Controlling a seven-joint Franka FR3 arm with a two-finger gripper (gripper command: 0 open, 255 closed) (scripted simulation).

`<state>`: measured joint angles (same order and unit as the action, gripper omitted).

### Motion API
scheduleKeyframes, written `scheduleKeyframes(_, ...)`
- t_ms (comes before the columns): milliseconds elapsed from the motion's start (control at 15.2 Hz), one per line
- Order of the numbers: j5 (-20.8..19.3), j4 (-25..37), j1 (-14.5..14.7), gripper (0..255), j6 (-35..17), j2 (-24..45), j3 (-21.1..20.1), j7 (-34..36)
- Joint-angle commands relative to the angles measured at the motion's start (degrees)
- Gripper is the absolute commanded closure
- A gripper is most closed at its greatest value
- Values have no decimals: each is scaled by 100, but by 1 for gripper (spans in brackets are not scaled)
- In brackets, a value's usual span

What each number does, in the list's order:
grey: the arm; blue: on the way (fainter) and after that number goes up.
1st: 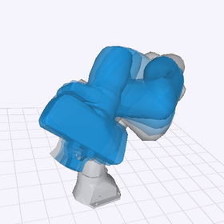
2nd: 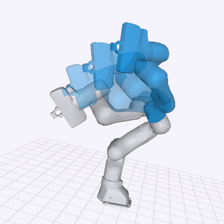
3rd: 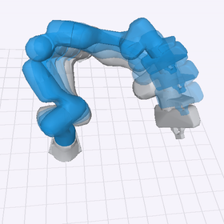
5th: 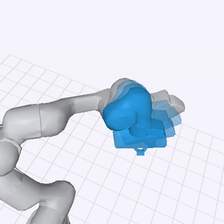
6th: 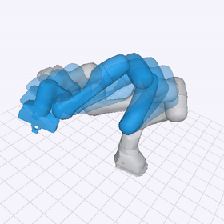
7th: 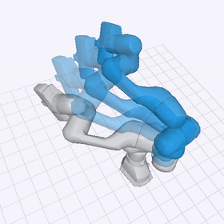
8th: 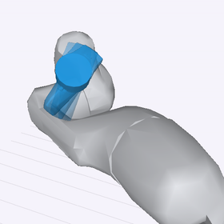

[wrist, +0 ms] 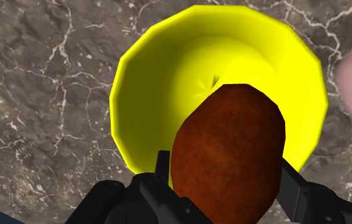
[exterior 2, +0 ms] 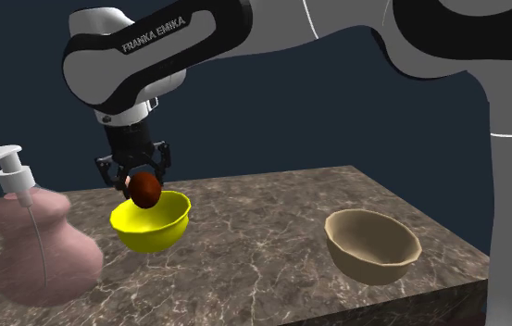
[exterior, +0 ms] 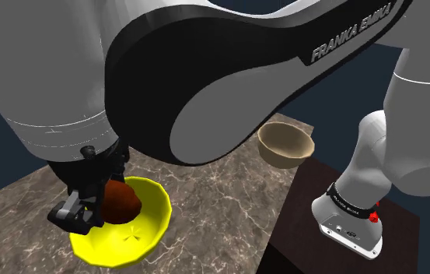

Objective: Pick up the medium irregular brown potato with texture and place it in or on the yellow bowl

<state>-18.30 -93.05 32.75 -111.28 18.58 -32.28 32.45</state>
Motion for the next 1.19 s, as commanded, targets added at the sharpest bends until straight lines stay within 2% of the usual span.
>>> scheduleKeyframes(0, -33, -132, 4, 255, -153, 28, 9, 48)
scheduleKeyframes(594, -56, -204, 4, 255, -243, 53, 18, 72)
scheduleKeyframes(660, -56, -204, 4, 0, -243, 52, 18, 72)
scheduleKeyframes(990, -56, -204, 4, 0, -243, 53, 18, 72)
scheduleKeyframes(1122, 33, 31, 16, 0, 83, -60, -26, 12)
